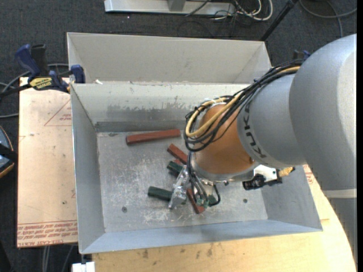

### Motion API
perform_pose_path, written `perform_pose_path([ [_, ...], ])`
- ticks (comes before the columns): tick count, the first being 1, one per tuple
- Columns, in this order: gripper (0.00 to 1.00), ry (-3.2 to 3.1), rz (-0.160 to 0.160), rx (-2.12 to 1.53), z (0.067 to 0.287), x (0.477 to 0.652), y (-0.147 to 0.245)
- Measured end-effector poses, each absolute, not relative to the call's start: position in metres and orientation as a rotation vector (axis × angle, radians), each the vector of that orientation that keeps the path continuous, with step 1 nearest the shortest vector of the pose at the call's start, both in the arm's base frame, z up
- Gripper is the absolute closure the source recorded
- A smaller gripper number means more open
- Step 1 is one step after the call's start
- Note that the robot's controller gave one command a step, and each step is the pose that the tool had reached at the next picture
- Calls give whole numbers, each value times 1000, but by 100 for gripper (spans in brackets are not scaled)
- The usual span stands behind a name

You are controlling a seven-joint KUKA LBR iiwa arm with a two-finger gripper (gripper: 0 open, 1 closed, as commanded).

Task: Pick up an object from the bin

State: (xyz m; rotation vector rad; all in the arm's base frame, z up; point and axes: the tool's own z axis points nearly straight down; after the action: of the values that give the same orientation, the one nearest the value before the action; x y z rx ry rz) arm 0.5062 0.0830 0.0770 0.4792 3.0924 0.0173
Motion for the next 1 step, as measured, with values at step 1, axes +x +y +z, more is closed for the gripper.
perform_pose_path([
  [1, 100, 3092, 17, 479, 77, 506, 83],
])
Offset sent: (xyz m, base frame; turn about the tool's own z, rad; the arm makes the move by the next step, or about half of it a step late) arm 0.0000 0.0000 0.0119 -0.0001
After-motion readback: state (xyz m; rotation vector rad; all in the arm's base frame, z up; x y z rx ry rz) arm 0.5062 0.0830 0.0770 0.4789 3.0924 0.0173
